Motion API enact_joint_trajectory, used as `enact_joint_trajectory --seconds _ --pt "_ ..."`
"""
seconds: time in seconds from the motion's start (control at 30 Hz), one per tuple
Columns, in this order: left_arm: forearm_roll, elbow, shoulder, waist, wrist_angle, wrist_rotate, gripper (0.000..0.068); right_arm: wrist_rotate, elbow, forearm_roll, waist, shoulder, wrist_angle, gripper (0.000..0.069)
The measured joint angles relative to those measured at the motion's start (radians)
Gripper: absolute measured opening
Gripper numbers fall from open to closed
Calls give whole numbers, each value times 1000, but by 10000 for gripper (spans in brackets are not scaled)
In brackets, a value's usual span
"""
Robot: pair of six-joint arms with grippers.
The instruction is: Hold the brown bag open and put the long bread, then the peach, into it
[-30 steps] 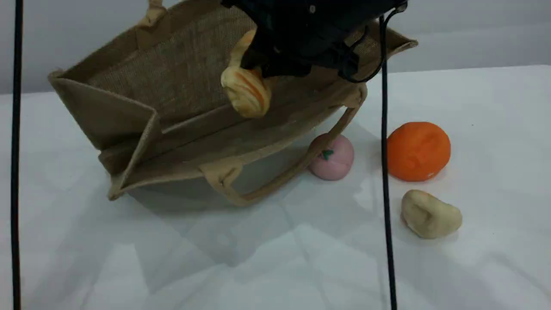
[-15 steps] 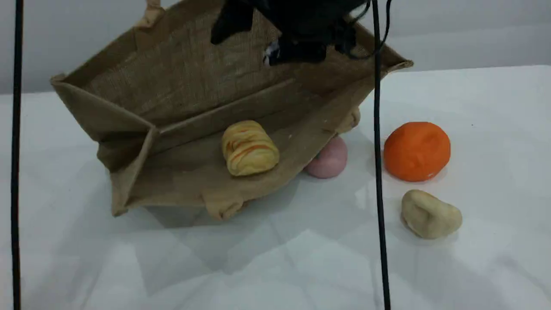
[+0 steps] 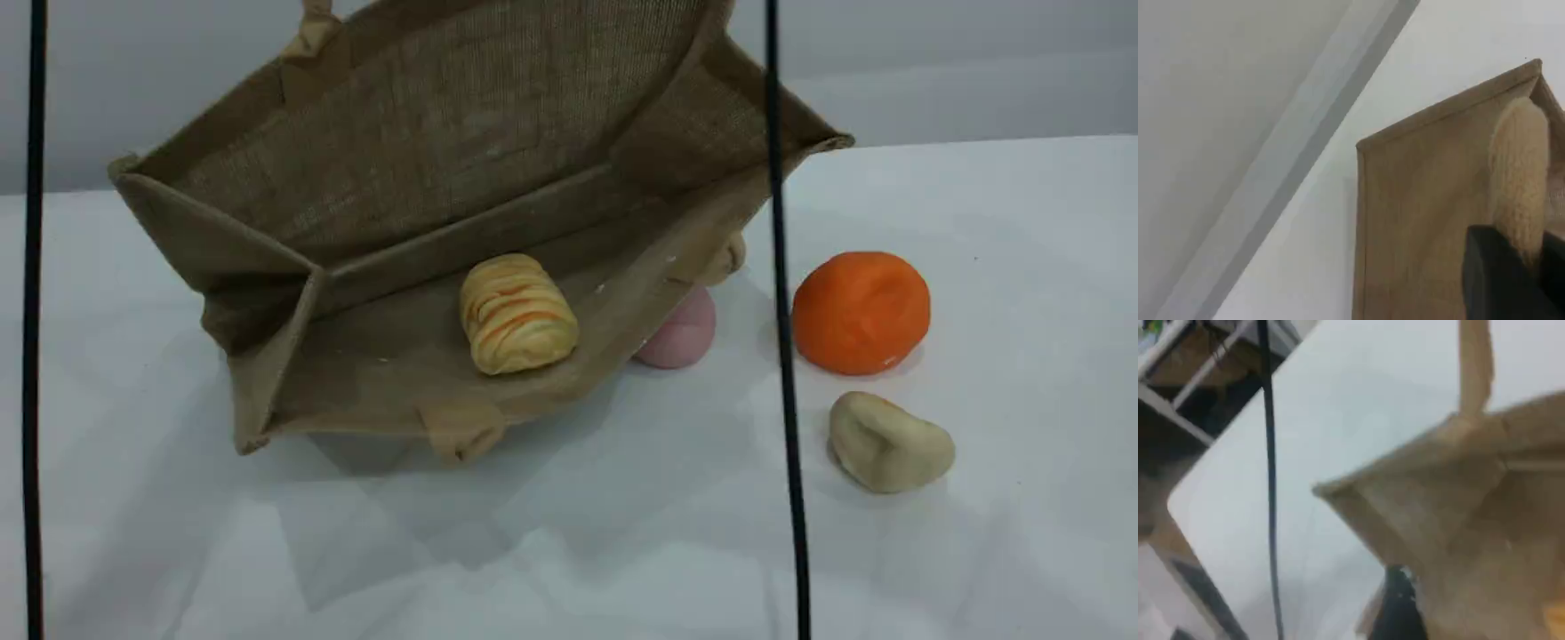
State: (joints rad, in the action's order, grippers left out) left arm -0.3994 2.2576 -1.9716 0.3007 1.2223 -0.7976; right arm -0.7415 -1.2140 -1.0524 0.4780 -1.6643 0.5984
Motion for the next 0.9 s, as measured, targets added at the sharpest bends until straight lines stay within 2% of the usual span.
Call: enact_joint_trajectory --seconds 0.3,0.57,0.67,0.9 --pt "3 0 0 0 -1 -1 99 216 0 297 -167 44 198 501" --pt "15 0 0 0 -1 2 99 268 0 530 -268 44 241 503" --pt "64 0 0 0 -2 29 99 270 2 592 -271 44 242 503" --pt "199 0 5 -10 -1 87 99 270 11 608 -271 5 209 500"
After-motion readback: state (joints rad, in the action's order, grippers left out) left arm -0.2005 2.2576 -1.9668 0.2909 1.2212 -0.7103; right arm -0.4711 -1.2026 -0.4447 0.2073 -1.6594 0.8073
